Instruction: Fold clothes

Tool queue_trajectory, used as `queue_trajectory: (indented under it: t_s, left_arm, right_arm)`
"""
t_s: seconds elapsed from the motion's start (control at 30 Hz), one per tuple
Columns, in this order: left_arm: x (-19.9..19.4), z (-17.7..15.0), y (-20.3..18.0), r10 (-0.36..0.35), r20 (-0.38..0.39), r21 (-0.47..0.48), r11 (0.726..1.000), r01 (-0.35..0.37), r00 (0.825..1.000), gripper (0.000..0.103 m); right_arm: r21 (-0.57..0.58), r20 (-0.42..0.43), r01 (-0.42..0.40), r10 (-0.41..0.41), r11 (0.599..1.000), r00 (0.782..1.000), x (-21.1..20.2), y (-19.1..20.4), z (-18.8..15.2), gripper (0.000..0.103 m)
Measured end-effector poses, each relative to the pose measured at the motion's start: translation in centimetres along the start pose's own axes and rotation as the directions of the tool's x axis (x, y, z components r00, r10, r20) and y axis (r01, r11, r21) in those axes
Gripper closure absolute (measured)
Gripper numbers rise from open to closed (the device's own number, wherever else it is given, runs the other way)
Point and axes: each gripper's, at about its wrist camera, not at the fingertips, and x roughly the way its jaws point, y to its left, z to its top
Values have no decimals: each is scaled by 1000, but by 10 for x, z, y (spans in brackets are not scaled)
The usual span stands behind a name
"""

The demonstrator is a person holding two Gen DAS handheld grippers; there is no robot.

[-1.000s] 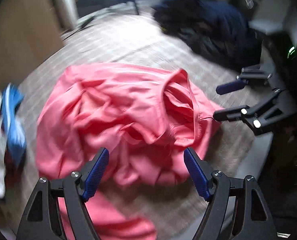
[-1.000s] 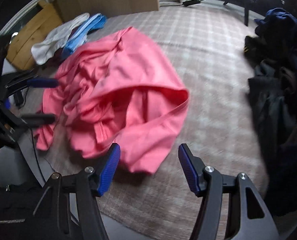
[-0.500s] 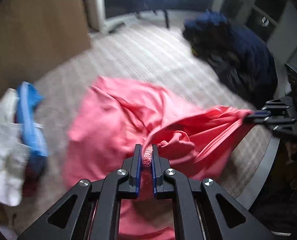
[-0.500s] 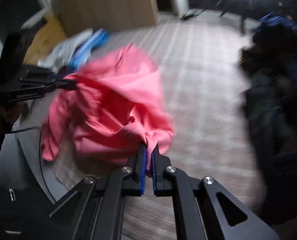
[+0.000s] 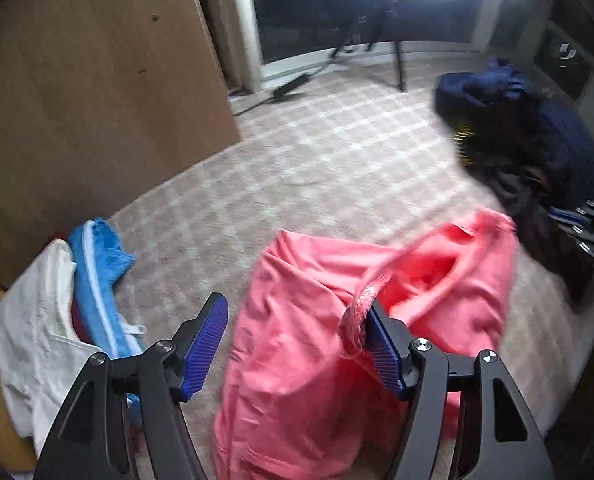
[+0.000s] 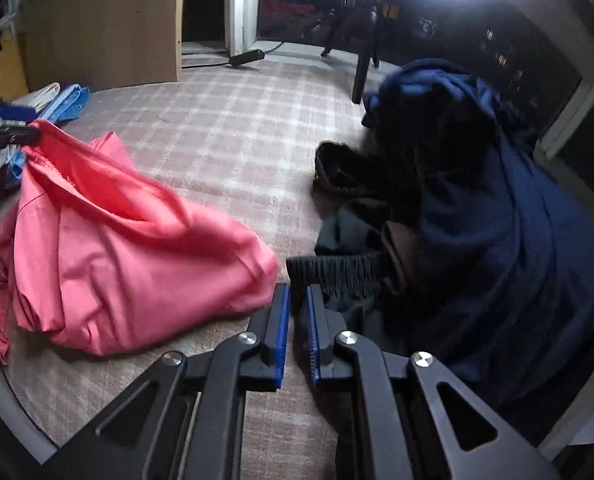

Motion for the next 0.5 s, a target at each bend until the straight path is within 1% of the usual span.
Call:
queue_trajectory:
  t_s: [0.03,0.1,0.13,0.17,0.27,0.33,0.37,0.43,0.5]
  left_arm:
    - [-3,-5,1,-21,3,4,1000,21,1000,36]
    - [-8,-21,3,-32,-10,13,999,32,999,36]
    - [-10,-31,5,-45,-20,9,999,46,999,35]
    - [-10,-37,6,-54,-31,-1,999,54,998,35]
    - [-4,-60,5,-96,-70,-30,995,94,993,33]
    - [0,-74,4,-124,-95,-50,992,120,988,33]
    - [5,-79,-3,-135,-108,-41,991,131,985,33]
    - [21,-82,-21,-126,-143,-1,992,127,982,33]
    - [34,-80,-35,-71,-155,44,996,78,985,33]
  right_arm:
    - [7,-1,-23,23,1000,1000,-2,-2,-2,90]
    - [18,-11,-76,76,997,997,-4,-6,-6,58]
    - [12,-11,-97,97,995,995,-2,-4,-6,54]
    - [2,-9,-116,116,993,993,1,0,-5,53]
    - [-53,-13,-115,115,992,993,17,12,4,53]
    - [-93,-15,-122,121,988,993,33,21,15,49]
    - [-109,-27,-122,120,987,992,42,24,20,46]
    - [-136,-58,-122,115,983,992,62,29,29,46]
    - [-165,-84,-109,96,980,992,77,33,33,46]
